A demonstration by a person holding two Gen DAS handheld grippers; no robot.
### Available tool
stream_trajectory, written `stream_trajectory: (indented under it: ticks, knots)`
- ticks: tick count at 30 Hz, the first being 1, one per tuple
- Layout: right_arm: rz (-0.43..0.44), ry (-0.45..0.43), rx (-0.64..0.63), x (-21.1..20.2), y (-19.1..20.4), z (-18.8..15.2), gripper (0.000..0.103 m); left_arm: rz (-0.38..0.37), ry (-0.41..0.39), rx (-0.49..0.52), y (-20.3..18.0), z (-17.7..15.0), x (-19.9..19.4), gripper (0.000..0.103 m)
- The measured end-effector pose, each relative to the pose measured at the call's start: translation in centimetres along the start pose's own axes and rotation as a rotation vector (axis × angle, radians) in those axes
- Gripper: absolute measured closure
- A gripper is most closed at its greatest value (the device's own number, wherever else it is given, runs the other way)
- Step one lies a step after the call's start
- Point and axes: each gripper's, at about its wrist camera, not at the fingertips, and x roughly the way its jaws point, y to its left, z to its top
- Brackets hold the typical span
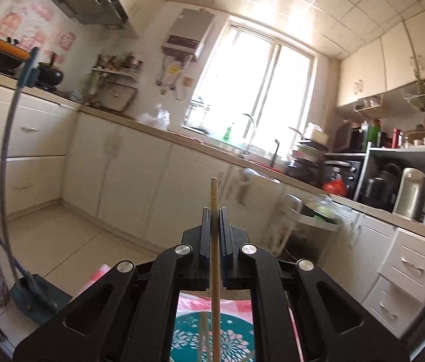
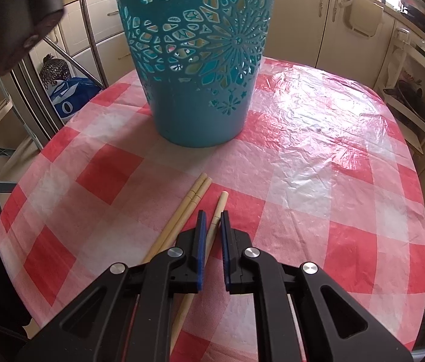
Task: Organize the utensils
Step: 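Lift the chopstick with the left tool and carry it over the basket, then open the left tool to drop the chopstick into the basket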
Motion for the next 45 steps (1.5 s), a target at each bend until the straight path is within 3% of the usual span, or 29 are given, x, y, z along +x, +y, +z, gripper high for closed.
stream_trajectory:
  ticks: [6,12,19,21,25,29,38,45]
  knots:
    - [0.013,0.003,-0.006,0.1,0.0,0.1,0.093,0.088,-0.032,0.039,0.1,-1.1,0.2,0.098]
    - [0.013,0.005,-0.006,0.1,-0.1,0.2,0.093,0.126,-0.013,0.059,1.0,-2.6,-0.4,0.098]
    - [0.013,0.01,-0.005,0.0,-0.1,0.0,0.093,0.092,0.073,0.109,0.0,-4.4,-1.1,0.097]
    - [0.016,0.013,-0.004,-0.1,-0.2,-0.1,0.093,0.083,0.091,0.114,-0.1,-4.6,-1.6,0.093]
    - [0.031,0.013,0.02,-0.3,-0.9,-0.3,0.092,0.097,0.115,0.078,0.2,-4.9,-4.0,0.069]
    - [0.04,0.01,0.038,-0.7,-1.2,-0.8,0.092,0.125,0.12,0.058,0.9,-5.3,-6.6,0.058]
    - [0.084,0.018,0.115,-1.0,-2.3,-1.0,0.086,0.094,0.18,0.072,0.7,-6.3,-7.9,0.047]
    - [-0.021,0.05,-0.019,-0.8,-0.4,-0.4,0.092,0.076,0.208,0.107,0.0,-6.8,-7.4,0.043]
